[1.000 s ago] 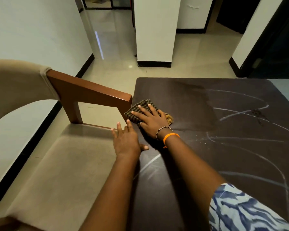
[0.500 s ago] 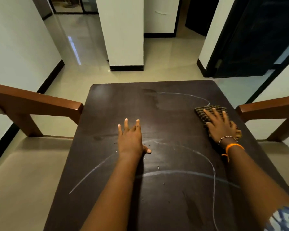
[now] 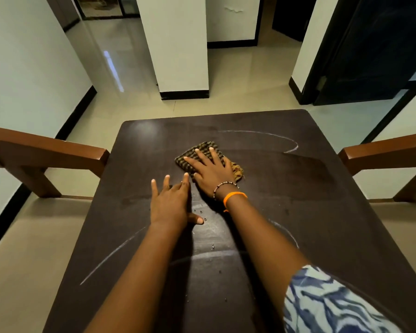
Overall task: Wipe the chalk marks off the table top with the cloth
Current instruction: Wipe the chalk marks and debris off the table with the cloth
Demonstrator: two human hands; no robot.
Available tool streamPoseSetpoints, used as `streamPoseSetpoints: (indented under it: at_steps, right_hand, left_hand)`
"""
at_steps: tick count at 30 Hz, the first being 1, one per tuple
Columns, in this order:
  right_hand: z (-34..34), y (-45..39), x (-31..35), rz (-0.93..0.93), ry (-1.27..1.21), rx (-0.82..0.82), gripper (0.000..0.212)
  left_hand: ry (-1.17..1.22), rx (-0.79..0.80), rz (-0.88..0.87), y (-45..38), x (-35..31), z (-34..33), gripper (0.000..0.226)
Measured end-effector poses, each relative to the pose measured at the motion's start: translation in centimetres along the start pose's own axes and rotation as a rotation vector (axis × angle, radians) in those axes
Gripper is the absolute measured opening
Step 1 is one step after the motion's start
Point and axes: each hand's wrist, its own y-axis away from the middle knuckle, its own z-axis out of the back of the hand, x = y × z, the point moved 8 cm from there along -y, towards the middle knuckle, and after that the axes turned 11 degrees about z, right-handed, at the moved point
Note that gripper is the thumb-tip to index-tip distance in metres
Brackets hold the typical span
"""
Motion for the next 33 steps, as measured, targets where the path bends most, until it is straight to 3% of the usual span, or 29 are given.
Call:
streamPoseSetpoints:
  at_steps: [4,11,15,18,25,29,33]
  right_hand:
    - [1.9,1.6,-6.0,-0.063,0.016,-0.068,0.051]
    - [6.0,9.3,-23.0,-0.532,0.028,-0.145,0.049]
    - [5.7,8.7,-23.8,-0.659,-0.032,-0.124,0.05]
    - [4.9,4.4,-19.7,-0.554,0.008,-0.118,0.051]
    - [0.8,-7.1,-3.2,0.013,-0.029,0.002,0.052]
    - [1.8,-7.2,-6.1,0.054,-0.012,0.025,0.051]
    - [4.3,-4.3,-15.6,-0.17,0.018,-0.039,0.05]
  left_hand:
    - [0.015,0.023,0.091,-0.5,-0.9,0.8,0.109]
    - [0.022,-0.042,0.106,-4.4,-3.9,1.6,0.101]
    - [0.007,-0.046,0.128,-5.0,-4.1,0.4,0.088]
    - [0.018,-0.063,0.117,-5.0,-4.0,0.4,0.088]
    - [0.016,-0.044,0.111,-4.7,-4.0,0.7,0.086]
    - [0.006,-0.021,0.101,-4.5,-3.9,0.9,0.092]
    - [0.007,-0.005,0.101,-4.6,-3.9,0.8,0.096]
